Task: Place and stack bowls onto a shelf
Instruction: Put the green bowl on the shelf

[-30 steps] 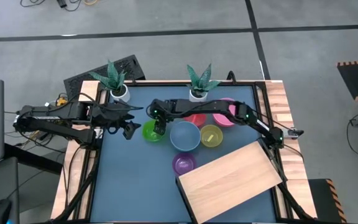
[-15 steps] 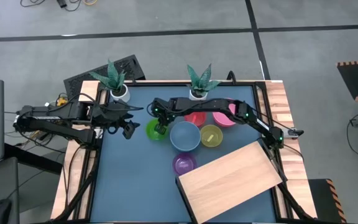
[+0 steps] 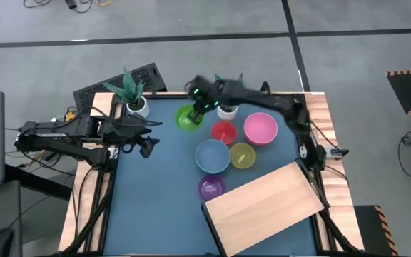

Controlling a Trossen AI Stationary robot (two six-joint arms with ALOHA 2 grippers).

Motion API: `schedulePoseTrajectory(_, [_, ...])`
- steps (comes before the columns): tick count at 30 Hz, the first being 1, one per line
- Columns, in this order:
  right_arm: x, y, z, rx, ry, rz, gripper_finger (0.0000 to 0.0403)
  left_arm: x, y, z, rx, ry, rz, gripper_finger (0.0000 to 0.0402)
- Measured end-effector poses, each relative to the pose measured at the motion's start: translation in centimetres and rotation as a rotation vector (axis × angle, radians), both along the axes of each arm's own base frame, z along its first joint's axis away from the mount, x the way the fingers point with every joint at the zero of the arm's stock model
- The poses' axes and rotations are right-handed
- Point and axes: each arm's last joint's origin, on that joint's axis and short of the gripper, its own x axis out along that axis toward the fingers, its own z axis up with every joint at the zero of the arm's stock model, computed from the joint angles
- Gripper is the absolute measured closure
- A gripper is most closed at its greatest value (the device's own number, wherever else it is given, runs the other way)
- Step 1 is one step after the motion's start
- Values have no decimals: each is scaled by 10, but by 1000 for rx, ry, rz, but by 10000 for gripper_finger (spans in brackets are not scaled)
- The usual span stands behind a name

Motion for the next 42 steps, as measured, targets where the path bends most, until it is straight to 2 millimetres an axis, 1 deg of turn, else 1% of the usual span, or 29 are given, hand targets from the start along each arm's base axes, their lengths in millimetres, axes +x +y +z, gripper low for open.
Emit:
schedulePoseTrajectory(3, [-34,4,40,-4,-1,-17,380,0,0,0,10,1,11,132])
schedulePoseTrajectory(6, [-67,26,74,1,31,14,380,0,0,0,12,1,13,132])
schedulePoseTrajectory(8, [-86,50,89,9,71,66,380,0,0,0,12,2,13,132])
schedulePoseTrajectory(11, [-111,92,112,26,75,142,380,0,1,0,13,2,15,132])
schedulePoseTrajectory(14, [-136,133,134,48,31,212,380,0,0,0,6,-2,21,132])
schedulePoseTrajectory(17, [-156,169,148,48,-13,232,380,0,1,0,-3,-10,40,132])
schedulePoseTrajectory(20, [-172,198,155,40,-42,246,380,0,1,0,-9,-14,48,132])
schedulePoseTrajectory(24, [-184,229,156,38,-55,263,380,0,1,0,-26,-22,63,132])
schedulePoseTrajectory(27, [-180,251,147,57,-29,297,380,0,1,0,-32,-23,61,132])
schedulePoseTrajectory(31, [-166,282,128,77,33,319,380,1,0,0,-30,-21,54,132])
schedulePoseTrajectory(35, [-151,309,108,91,76,325,380,1,0,0,-12,-10,31,132])
schedulePoseTrajectory(42, [-119,348,71,171,79,239,378,1,-2,-1,-34,12,-89,132])
